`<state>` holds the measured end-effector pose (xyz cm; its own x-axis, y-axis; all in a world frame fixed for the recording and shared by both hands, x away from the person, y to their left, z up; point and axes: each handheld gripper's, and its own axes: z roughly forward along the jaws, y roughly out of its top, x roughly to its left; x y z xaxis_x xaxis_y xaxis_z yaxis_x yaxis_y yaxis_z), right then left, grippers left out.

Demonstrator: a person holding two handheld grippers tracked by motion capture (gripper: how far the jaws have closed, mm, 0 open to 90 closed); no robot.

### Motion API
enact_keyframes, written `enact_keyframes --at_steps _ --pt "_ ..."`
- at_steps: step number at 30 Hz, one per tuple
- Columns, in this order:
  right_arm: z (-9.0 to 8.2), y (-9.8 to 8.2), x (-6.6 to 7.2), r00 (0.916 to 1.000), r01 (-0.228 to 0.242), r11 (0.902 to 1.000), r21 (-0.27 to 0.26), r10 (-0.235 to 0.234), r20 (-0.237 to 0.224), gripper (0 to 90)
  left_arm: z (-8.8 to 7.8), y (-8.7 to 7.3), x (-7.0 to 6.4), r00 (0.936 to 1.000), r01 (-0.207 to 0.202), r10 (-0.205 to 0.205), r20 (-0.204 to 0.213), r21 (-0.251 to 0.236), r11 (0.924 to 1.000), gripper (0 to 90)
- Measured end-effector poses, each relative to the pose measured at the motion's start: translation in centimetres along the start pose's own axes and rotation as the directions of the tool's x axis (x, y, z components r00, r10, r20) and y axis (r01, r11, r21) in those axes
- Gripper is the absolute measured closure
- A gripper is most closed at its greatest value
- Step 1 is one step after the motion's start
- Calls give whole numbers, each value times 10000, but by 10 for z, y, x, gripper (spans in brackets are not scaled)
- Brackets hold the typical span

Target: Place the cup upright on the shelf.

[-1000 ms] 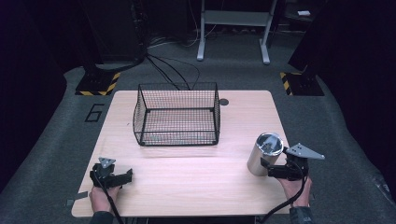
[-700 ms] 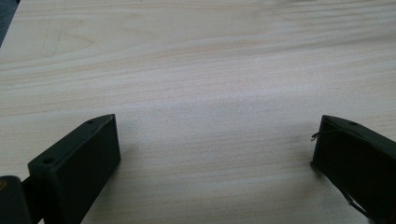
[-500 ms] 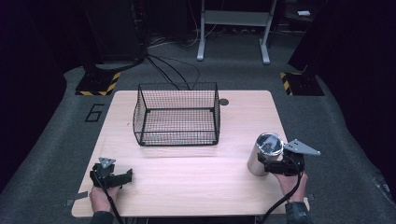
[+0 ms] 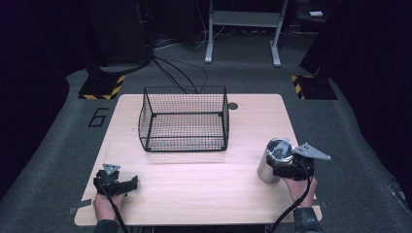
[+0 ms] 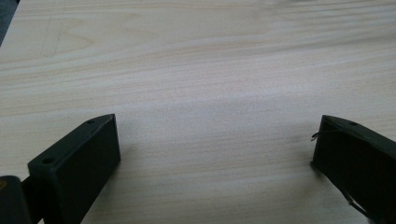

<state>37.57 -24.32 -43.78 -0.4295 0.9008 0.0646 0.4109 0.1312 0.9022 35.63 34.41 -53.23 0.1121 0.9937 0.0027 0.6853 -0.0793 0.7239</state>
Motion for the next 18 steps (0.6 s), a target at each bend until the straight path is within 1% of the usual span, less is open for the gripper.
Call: enact_keyframes --at_steps 4,6,11,16,18 --pt "1 -1 2 10000 -24 10000 -83 25 77 16 0 0 0 10000 6 -6 2 4 10000 4" --pt "2 -1 3 9998 38 9998 -188 -34 195 19 0 0 0 10000 -8 8 -1 -11 10000 4" --pt "2 -3 5 9995 64 9994 -336 -54 302 23 0 0 0 10000 -10 10 -1 -11 10000 4" --pt "2 -4 7 9988 126 9992 -370 -108 484 28 0 0 0 10000 -12 12 0 -8 10000 4" --pt "2 -4 7 9988 135 9990 -427 -115 477 29 0 0 0 10000 -4 4 0 3 10000 4"
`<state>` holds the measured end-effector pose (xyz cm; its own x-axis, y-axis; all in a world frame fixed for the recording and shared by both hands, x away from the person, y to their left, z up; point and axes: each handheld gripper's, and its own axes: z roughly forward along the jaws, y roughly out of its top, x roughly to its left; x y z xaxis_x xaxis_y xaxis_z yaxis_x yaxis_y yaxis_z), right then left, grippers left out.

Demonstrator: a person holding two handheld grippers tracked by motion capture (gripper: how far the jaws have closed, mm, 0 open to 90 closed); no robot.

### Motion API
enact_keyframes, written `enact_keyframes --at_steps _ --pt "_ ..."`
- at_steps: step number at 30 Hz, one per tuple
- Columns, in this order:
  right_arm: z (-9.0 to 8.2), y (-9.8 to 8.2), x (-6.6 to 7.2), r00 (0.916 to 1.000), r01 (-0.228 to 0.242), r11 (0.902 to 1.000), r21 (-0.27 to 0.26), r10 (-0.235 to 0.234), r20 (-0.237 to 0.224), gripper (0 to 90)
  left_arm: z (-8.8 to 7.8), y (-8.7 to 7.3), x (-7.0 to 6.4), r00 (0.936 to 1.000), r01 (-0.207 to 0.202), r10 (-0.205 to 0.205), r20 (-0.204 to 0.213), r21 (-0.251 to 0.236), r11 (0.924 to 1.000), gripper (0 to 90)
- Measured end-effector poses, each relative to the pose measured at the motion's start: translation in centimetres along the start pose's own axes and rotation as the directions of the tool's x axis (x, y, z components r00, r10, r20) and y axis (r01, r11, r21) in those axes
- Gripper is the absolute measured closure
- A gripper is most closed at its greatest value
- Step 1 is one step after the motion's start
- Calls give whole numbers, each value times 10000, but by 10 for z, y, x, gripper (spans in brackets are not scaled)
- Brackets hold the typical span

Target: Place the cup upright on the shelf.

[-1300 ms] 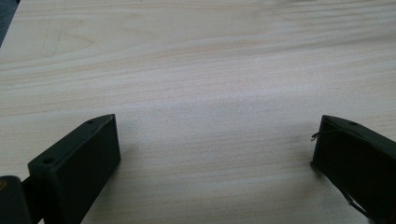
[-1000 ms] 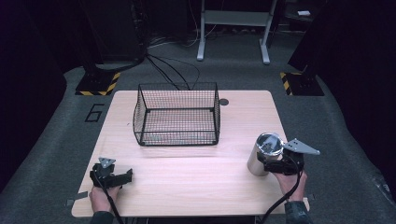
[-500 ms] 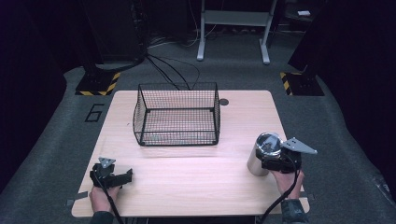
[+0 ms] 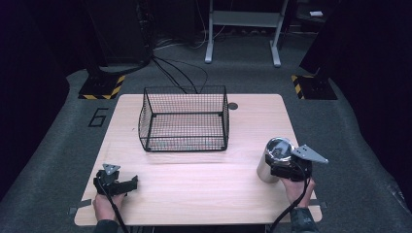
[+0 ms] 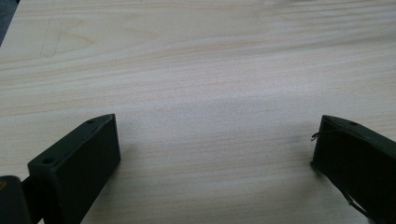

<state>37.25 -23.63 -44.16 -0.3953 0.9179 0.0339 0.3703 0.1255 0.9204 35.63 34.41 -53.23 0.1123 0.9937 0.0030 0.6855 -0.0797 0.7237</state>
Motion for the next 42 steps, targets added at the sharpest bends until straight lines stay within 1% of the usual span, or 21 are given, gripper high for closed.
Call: enact_keyframes --at_steps 15,22,25,28,30,32,34,37,38,41,42 --pt "-1 -1 0 10000 56 10000 -67 -56 59 32 0 0 0 10000 -6 6 2 -14 10000 4" --pt "-1 -3 1 9997 248 9993 -272 -247 33 36 0 0 0 10000 21 -21 11 19 10000 4" --pt "-2 -3 2 9998 211 9990 -388 -210 38 36 0 0 0 10000 27 -27 15 32 10000 4" --pt "-3 1 2 9997 246 9985 -479 -243 68 36 0 0 0 10000 28 -28 15 22 10000 4" --pt "-4 4 2 9996 268 9984 -500 -268 5 36 0 0 0 10000 -9 9 5 -12 10000 4" --pt "-4 5 3 9995 316 9982 -507 -314 42 36 0 0 0 10000 18 -18 16 41 10000 4" --pt "-3 10 6 9991 404 9979 -504 -408 -73 36 0 0 0 10000 -18 18 6 7 10000 4" --pt "-1 12 8 9992 372 9980 -507 -379 -134 36 0 0 0 10000 -18 18 9 -2 10000 4" --pt "1 14 10 9985 487 9974 -537 -499 -206 35 0 0 0 10000 1 -1 14 33 10000 4" --pt "5 18 14 9987 379 9977 -567 -397 -321 35 0 0 0 10000 10 -10 16 29 10000 4" --pt "6 19 15 9983 429 9974 -580 -451 -374 36 0 0 0 10000 -14 14 5 20 10000 4"
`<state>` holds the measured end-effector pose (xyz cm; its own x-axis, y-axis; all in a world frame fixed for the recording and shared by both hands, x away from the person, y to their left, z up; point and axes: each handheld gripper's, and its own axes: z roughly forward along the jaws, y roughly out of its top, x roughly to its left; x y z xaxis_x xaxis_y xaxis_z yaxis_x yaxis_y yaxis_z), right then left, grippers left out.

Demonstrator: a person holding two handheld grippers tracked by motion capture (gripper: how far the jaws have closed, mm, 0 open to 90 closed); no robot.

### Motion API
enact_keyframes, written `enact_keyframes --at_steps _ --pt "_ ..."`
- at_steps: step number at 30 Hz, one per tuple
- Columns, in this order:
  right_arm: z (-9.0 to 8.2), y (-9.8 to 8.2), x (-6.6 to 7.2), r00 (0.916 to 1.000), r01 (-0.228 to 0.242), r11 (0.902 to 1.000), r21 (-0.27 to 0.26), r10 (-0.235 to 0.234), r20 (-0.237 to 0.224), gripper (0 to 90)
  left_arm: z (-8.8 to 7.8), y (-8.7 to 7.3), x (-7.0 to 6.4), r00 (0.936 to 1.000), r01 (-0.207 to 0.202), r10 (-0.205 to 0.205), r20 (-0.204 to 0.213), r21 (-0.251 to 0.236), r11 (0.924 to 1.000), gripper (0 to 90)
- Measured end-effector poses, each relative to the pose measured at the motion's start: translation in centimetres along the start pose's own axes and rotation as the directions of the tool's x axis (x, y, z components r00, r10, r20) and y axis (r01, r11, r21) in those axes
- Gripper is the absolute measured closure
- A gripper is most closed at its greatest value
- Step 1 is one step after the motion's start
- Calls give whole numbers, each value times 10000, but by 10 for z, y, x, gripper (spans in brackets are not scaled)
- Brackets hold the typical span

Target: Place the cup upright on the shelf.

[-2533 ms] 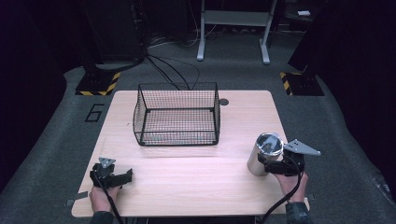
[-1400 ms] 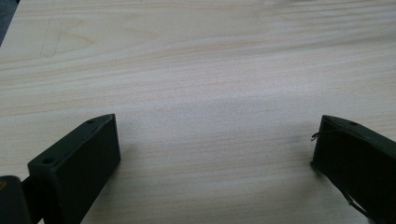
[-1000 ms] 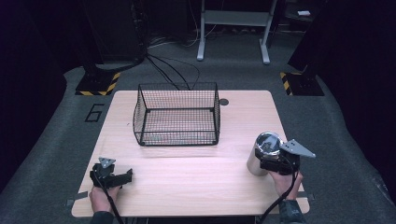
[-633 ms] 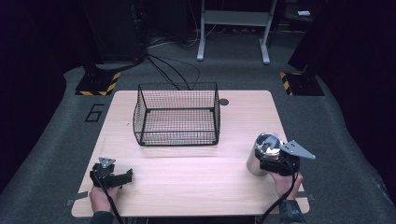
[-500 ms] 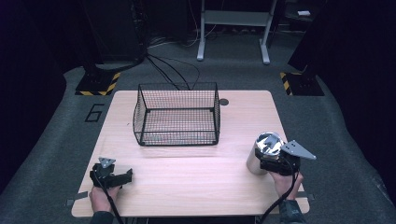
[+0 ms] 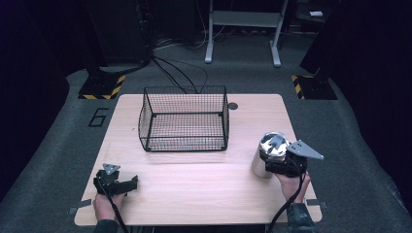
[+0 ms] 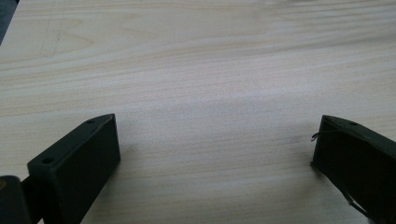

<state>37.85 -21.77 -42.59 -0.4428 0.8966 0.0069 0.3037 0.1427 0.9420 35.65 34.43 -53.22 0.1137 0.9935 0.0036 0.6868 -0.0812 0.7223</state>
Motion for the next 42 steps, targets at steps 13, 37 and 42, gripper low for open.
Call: enact_keyframes --at_steps 13,37,42 --pt "16 14 18 9978 234 9997 70 -229 -621 36 0 0 0 10000 29 -29 7 29 10000 4" --pt "41 40 49 9849 615 9980 124 -587 -1626 36 0 0 0 10000 30 -30 13 25 10000 4" --pt "43 46 54 9823 577 9982 139 -543 -1791 36 0 0 0 10000 29 -29 14 24 10000 4"
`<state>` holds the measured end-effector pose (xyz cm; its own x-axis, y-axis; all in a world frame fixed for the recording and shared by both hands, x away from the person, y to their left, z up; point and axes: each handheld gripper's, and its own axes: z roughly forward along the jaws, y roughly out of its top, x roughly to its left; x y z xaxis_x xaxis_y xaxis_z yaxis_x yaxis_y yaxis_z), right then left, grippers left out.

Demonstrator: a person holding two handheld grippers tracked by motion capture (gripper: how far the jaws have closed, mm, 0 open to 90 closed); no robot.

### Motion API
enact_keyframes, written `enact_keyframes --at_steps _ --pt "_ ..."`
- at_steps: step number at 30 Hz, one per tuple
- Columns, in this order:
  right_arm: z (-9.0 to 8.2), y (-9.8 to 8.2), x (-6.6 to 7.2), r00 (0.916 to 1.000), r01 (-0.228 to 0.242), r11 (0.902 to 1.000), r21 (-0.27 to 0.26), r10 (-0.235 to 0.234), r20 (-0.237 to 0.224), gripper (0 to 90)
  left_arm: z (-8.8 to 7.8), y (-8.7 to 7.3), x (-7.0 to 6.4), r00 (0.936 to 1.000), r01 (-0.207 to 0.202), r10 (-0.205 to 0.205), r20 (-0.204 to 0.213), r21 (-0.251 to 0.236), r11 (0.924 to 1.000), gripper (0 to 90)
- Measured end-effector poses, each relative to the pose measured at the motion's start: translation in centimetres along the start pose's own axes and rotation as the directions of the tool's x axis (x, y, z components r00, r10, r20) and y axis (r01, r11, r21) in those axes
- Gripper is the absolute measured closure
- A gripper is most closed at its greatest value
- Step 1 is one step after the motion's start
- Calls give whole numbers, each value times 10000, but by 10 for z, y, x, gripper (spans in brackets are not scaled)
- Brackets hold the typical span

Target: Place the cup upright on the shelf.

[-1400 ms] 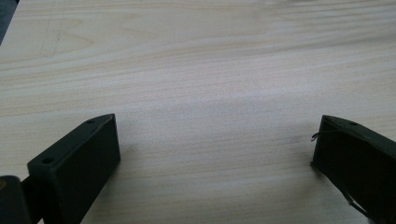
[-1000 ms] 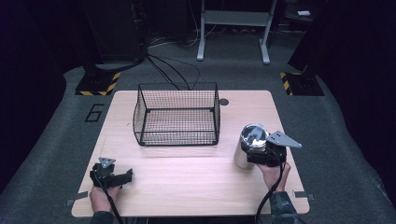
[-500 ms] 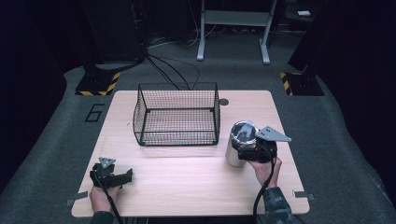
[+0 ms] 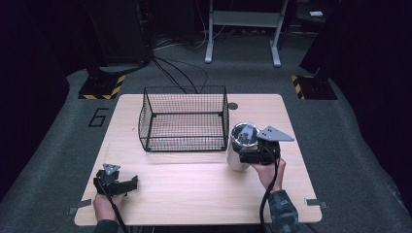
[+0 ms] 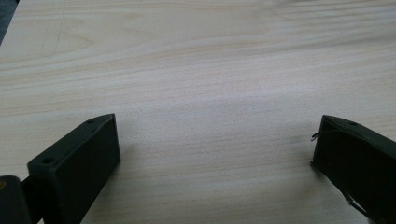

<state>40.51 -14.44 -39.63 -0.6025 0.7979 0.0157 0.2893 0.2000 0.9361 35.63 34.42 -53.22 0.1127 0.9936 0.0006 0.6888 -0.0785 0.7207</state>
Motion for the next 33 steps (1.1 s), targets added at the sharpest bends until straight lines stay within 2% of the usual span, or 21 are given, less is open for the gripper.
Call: enact_keyframes --at_steps 4,10,21,33 --pt "4 5 4 9998 110 9999 6 -110 -168 36 0 0 0 10000 1 -1 -2 0 10000 4" --pt "9 12 9 9990 28 10000 -38 -29 -442 36 0 0 0 10000 1 -1 -2 0 10000 4" --pt "11 26 19 9972 141 9999 -56 -145 -737 36 0 0 0 10000 4 -4 -1 1 10000 4" --pt "11 45 24 9952 203 9996 -189 -220 -955 36 0 0 0 10000 0 0 -1 2 10000 4"
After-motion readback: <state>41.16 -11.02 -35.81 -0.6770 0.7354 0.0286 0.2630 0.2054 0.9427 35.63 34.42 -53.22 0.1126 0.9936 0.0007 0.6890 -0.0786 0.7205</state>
